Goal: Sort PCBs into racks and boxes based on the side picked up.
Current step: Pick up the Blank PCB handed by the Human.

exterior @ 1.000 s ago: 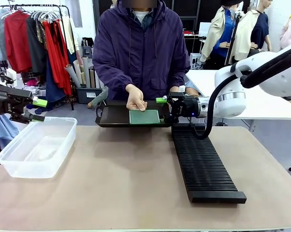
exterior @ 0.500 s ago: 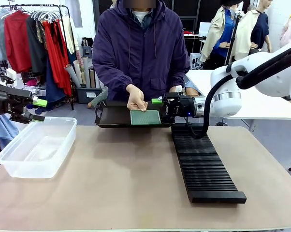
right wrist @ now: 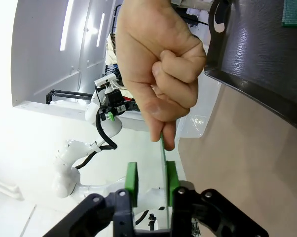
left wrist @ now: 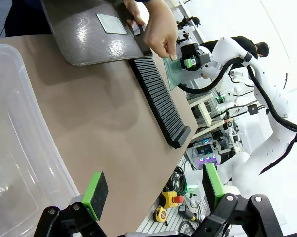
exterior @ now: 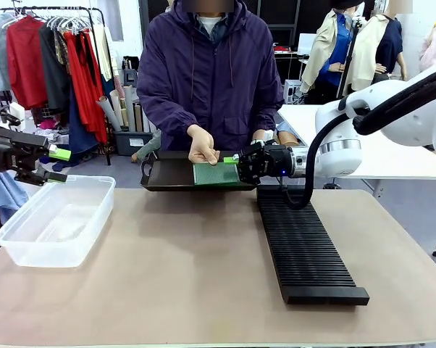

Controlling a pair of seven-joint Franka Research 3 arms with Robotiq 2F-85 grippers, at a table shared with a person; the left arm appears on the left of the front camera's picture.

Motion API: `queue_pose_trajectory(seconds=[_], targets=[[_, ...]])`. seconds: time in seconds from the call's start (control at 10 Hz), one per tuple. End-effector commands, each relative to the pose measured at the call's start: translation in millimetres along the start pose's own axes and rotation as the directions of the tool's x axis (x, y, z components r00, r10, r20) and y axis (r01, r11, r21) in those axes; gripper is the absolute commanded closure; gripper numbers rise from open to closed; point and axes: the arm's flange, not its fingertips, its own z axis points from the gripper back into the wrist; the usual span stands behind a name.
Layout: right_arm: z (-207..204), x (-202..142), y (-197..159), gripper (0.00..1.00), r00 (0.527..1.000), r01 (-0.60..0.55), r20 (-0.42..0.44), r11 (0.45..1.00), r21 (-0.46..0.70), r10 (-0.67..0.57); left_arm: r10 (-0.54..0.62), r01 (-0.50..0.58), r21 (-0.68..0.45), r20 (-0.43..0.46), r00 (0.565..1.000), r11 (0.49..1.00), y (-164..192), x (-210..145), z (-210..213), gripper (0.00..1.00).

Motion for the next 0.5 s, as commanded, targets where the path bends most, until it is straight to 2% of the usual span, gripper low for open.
queue_pose_trajectory(seconds=[0.0,0.4], targets=[[-3.1,8.7,1.6,1.00,1.000,0.019,-0.013,0.999,-0.027,-0.020,0.000,0.000,0.002,0.002,1.000,1.000,-0.7,0.4,1.4,0.00],[-8.6,8.5,1.2,1.00,0.998,0.037,-0.050,0.997,-0.070,-0.040,0.000,0.000,0.002,0.002,1.000,1.000,-0.7,0.4,1.4,0.00]])
